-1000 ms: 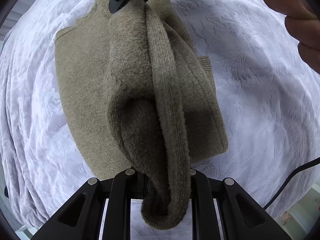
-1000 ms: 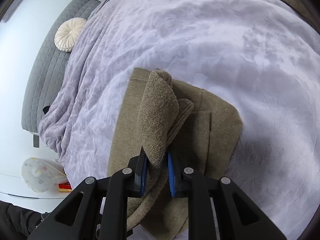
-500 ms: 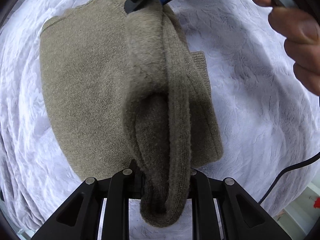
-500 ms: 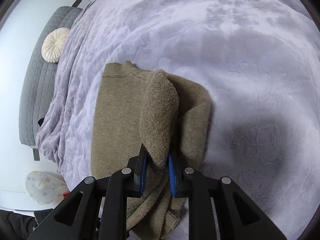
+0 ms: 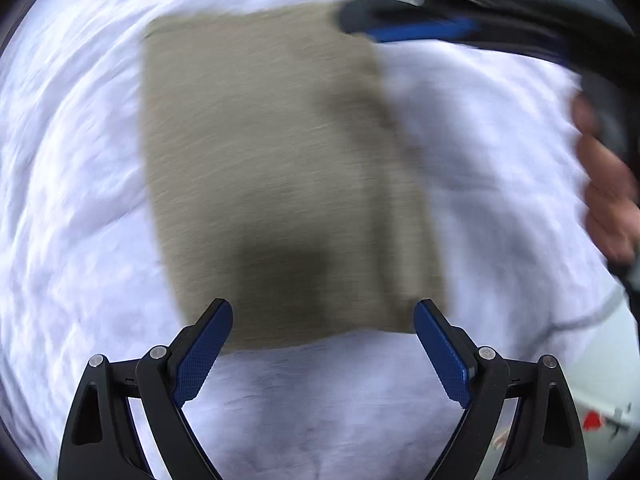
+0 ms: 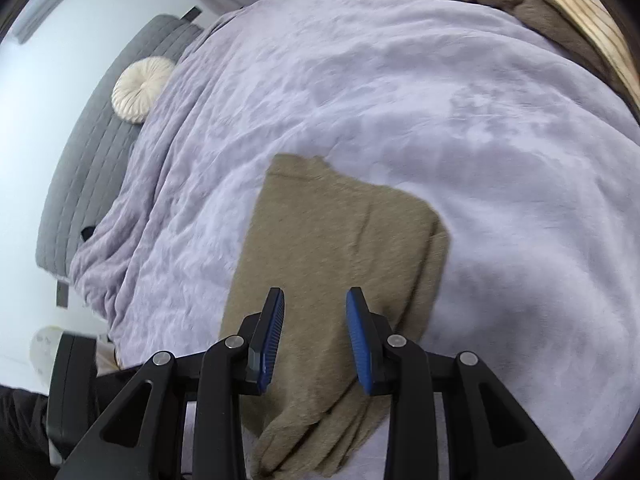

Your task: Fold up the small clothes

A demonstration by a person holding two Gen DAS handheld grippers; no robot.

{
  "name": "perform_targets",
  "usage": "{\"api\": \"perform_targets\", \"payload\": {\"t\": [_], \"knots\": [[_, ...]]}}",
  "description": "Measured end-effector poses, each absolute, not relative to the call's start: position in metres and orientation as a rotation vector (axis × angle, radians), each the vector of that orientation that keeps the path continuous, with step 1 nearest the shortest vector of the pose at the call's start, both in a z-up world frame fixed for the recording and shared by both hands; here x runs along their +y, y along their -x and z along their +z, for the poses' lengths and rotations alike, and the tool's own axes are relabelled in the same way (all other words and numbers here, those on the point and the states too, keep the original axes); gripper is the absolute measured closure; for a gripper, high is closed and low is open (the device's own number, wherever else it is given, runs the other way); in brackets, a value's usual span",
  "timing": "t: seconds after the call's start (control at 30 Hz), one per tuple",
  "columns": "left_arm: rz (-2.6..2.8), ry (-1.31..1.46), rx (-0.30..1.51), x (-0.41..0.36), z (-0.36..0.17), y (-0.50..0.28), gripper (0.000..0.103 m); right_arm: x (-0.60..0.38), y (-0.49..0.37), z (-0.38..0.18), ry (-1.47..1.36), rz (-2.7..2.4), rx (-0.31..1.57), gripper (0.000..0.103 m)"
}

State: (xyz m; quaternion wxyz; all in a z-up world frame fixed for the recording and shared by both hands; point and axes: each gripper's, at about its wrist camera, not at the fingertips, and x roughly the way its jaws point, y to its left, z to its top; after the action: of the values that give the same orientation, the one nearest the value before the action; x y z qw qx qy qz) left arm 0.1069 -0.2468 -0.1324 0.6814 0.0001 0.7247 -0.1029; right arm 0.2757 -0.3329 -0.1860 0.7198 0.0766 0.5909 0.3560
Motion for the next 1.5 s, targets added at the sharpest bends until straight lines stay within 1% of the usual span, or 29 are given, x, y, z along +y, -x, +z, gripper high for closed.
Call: {"api": "perform_targets", "payload": {"t": [0.07,0.13,0.2,0.27,0.33,0.43,0.53,0.6,0.73,0.83,0.9,0.93,1.0,1.03,1.07,1.1,1.13,1.17,1.33,1.5], "knots": [[-0.169,-0.009,1.644,-0.227,-0.139,-0.107,0.01,-0.314,-0.27,-0.203,-0.074,0.76,1.344,0.054],[-0.139,-0.016,1.643,-0.21,-0.136,-0.103,0.01,-0.314,-0.267,-0.231,0.011,0.675,1.402,0.054],[-0.126,-0.029,1.629,-0.195,-0.131,-0.097,0.01,-0.326,-0.264,-0.251,0.015,0.628,1.442,0.055],[-0.113,-0.037,1.619,-0.18,-0.127,-0.09,0.01,-0.333,-0.257,-0.247,0.038,0.597,1.419,0.055],[-0.098,-0.02,1.619,-0.163,-0.126,-0.086,0.01,-0.331,-0.243,-0.229,0.096,0.603,1.376,0.054],[-0.081,0.007,1.619,-0.151,-0.127,-0.076,0.01,-0.321,-0.211,-0.197,0.093,0.727,1.307,0.054],[-0.077,-0.004,1.609,-0.141,-0.124,-0.074,0.01,-0.305,-0.17,-0.185,0.09,0.862,1.307,0.054],[-0.084,-0.006,1.6,-0.137,-0.122,-0.073,0.01,-0.294,-0.149,-0.19,0.114,0.89,1.33,0.054],[-0.101,-0.017,1.583,-0.132,-0.114,-0.07,0.01,-0.309,-0.138,-0.23,0.155,0.755,1.42,0.054],[-0.104,-0.027,1.578,-0.129,-0.111,-0.068,0.01,-0.342,-0.142,-0.25,0.044,0.662,1.484,0.056],[-0.095,-0.029,1.556,-0.136,-0.107,-0.069,0.01,-0.355,-0.143,-0.246,0.061,0.581,1.485,0.053],[-0.085,-0.027,1.541,-0.145,-0.115,-0.071,0.01,-0.363,-0.143,-0.242,0.06,0.546,1.477,0.05],[-0.072,0.018,1.532,-0.131,-0.111,-0.078,0.01,-0.382,-0.146,-0.232,-0.04,0.51,1.461,0.049],[-0.071,0.043,1.534,-0.124,-0.112,-0.082,0.01,-0.392,-0.15,-0.227,-0.085,0.477,1.451,0.047],[-0.076,0.079,1.538,-0.116,-0.113,-0.088,0.01,-0.401,-0.153,-0.223,-0.129,0.441,1.436,0.04],[-0.082,0.106,1.542,-0.111,-0.114,-0.095,0.01,-0.408,-0.158,-0.219,-0.17,0.409,1.418,0.037],[-0.092,0.131,1.545,-0.107,-0.116,-0.104,0.01,-0.412,-0.163,-0.216,-0.209,0.38,1.407,0.031],[-0.101,0.144,1.545,-0.112,-0.119,-0.112,0.01,-0.412,-0.17,-0.215,-0.244,0.364,1.406,0.029],[-0.209,0.177,1.57,-0.134,-0.136,-0.152,0.01,-0.386,-0.201,-0.227,-0.365,0.397,1.43,0.029],[-0.244,0.177,1.625,-0.148,-0.167,-0.176,0.01,-0.37,-0.23,-0.265,-0.464,0.403,1.499,0.029]]}}
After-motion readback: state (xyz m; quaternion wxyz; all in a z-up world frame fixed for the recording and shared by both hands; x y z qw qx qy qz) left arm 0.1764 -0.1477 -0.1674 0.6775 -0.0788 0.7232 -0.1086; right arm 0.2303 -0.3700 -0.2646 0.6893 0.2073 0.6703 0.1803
